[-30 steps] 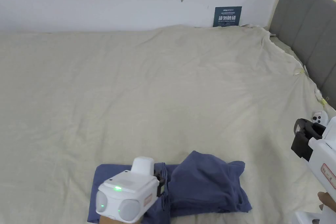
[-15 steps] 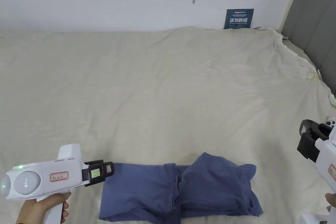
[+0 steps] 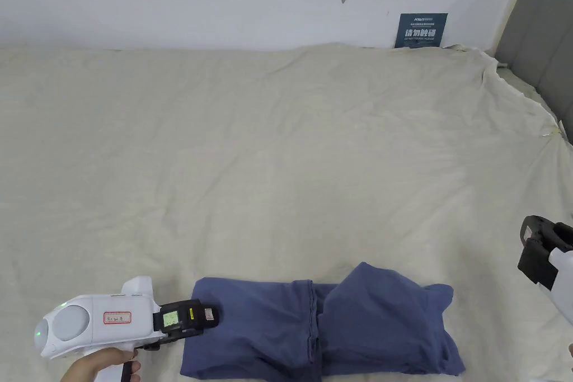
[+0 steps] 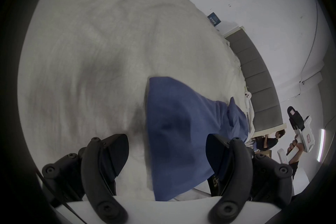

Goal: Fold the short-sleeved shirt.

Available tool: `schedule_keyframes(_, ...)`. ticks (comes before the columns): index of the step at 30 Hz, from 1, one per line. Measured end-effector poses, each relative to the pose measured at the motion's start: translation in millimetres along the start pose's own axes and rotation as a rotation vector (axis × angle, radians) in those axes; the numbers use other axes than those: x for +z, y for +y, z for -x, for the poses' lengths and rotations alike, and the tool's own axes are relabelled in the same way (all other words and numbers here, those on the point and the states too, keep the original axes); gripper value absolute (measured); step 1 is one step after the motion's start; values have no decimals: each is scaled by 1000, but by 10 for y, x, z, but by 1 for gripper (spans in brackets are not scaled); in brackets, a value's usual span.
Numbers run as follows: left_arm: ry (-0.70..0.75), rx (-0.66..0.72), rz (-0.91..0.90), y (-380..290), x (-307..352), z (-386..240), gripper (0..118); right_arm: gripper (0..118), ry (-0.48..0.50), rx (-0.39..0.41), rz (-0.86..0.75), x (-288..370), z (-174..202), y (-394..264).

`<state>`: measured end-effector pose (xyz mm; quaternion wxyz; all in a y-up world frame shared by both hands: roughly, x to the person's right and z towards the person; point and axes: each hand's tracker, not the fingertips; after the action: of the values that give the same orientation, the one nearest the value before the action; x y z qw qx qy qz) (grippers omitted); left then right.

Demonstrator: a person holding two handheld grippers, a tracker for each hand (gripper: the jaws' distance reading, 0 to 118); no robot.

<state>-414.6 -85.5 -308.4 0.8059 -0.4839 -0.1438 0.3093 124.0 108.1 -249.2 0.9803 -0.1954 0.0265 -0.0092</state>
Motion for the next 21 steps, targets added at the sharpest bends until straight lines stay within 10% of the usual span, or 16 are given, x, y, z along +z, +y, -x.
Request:
schedule_keyframes(8, 22, -50, 38, 44, -180, -198, 15, 0, -7, -6, 4, -5, -10, 0)
schedule_keyframes(21, 101, -34, -32, 194, 458, -119, 9, 0, 7, -12, -21, -7, -57, 78)
